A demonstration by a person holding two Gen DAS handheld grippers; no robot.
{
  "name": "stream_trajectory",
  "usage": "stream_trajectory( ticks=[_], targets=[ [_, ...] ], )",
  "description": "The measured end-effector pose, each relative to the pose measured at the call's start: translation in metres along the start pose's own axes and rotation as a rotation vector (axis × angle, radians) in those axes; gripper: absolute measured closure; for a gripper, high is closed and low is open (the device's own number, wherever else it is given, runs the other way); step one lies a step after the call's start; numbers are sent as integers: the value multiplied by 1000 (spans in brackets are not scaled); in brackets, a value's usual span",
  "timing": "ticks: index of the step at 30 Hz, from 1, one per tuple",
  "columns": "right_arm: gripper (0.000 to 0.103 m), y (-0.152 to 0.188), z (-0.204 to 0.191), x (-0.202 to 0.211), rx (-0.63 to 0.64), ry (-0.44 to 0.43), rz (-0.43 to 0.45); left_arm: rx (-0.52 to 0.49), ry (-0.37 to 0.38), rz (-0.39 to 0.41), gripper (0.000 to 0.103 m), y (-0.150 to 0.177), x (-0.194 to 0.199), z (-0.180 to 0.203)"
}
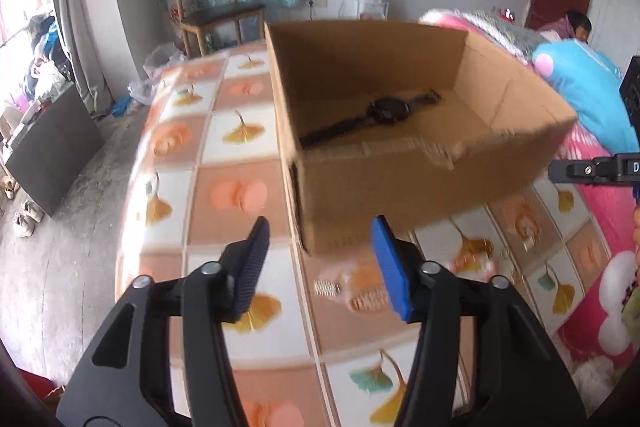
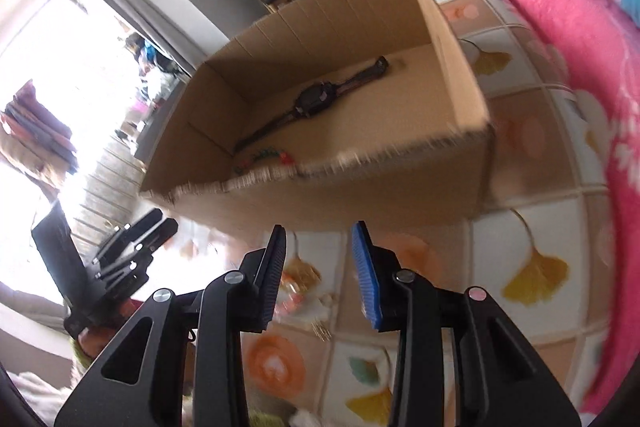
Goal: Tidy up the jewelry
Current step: 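Withdraw both grippers from the box toward the gold earrings on the table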
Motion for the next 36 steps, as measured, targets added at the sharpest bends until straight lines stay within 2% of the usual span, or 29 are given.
stream_trajectory(
  ticks=[4,8,11,14,15,16,18,19,20,21,23,25,27,29,31,34,36],
  targets=[
    [69,25,8,14,-15,120,-54,-16,29,-75,48,25,4,17],
    [69,34,4,20,91,226,-15,9,51,-120,48,37,11,17],
    [69,39,-7,10,126,188,-24,-12,71,-202,48,40,14,7],
    [69,43,-17,-2,154,168,-78,-107,52,-339,48,39,29,-5],
    [69,47,-23,-7,172,143,-121,-132,54,-386,46,39,36,-9],
    [69,50,-28,-11,194,124,-159,-170,64,-461,44,40,44,-11],
    [69,57,-40,-17,258,86,-190,-220,88,-553,42,45,48,-9],
    [69,59,-45,-18,280,56,-179,-245,107,-578,42,48,46,-5],
    [69,60,-48,-19,290,18,-155,-259,115,-569,42,49,44,-3],
    [69,60,-50,-19,295,-8,-130,-275,125,-525,42,49,37,1],
    [68,58,-47,-23,264,-11,-87,-260,76,-411,42,47,23,5],
    [68,54,-48,-21,228,-44,-64,-138,78,-269,42,46,16,8],
    [68,52,-52,-16,274,-17,-2,-43,22,-169,42,49,16,2],
    [68,50,-57,-15,329,18,34,17,-50,-110,42,53,17,-6],
    [68,50,-66,-19,361,18,40,129,-118,-68,42,58,18,-20],
    [68,52,-82,-34,404,1,28,259,-125,-20,43,64,16,-31],
    [69,55,-96,-46,434,-19,22,269,-112,-20,46,66,11,-30]
  ],
)
Point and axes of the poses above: each gripper's, at about its wrist camera, not at the fingertips, and x roughly against the way its jaws point, z to its right, y to its underside, the point moved 6 cm from there along -x, roughly the way its jaws point, and after that the axes turned 10 degrees about -x, right-handed, at the moved point
